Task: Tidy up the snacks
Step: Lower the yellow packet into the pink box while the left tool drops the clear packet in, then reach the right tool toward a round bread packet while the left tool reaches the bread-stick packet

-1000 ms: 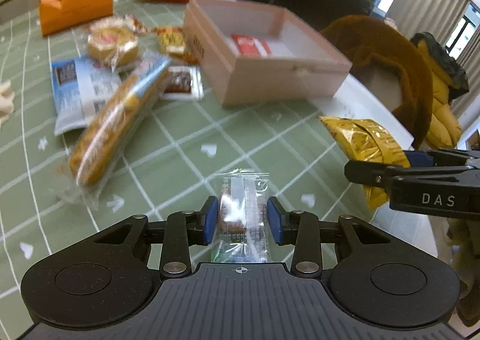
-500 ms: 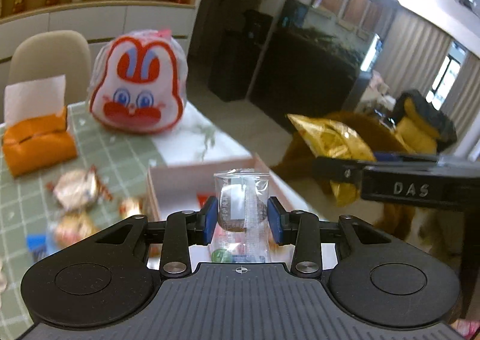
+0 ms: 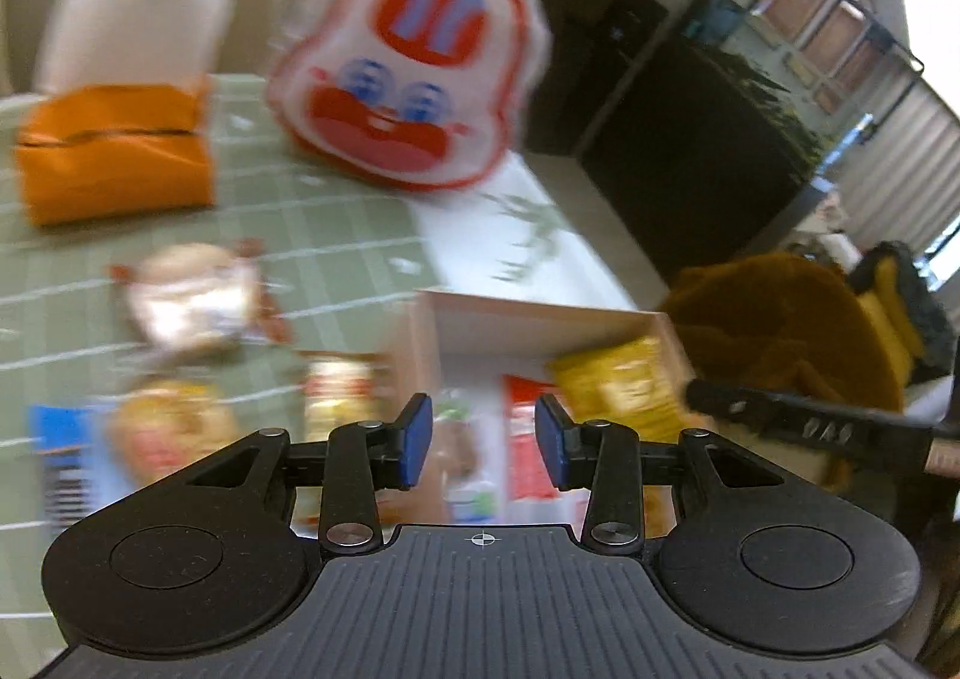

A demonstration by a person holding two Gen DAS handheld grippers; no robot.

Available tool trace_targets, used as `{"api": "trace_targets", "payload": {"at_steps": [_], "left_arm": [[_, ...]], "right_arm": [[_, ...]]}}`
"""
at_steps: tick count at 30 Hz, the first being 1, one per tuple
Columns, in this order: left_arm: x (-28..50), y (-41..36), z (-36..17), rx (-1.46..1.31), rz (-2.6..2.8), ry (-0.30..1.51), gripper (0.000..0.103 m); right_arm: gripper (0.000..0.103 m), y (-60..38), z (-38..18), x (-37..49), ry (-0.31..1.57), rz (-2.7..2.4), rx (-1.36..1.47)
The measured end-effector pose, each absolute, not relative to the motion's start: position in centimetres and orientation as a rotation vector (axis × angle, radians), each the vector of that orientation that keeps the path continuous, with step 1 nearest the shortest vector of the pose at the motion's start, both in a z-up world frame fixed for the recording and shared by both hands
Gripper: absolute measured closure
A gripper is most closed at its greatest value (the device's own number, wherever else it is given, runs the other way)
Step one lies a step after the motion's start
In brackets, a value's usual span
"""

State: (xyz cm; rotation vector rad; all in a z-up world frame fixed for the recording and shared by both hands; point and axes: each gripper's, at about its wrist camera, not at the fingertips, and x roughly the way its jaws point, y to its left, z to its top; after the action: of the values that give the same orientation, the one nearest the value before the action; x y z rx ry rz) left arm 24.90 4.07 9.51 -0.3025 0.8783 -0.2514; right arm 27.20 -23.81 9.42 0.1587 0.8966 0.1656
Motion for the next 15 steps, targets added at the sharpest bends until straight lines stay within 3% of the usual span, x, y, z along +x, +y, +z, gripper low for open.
{"api": "trace_targets", "payload": {"at_steps": [6, 15], "left_arm": [[19.6, 9.9, 8.7, -0.233, -0.062, 0.838, 0.061], [14.0, 12.9, 5.9, -0.151, -0.124, 0.889, 0.061]], "right_arm": [[0.028, -19.4, 10.5, 26.4, 0.897, 0.211, 0.141], [0.028, -4.5, 10.2, 26.5, 0.949, 0.336, -0.026]]}}
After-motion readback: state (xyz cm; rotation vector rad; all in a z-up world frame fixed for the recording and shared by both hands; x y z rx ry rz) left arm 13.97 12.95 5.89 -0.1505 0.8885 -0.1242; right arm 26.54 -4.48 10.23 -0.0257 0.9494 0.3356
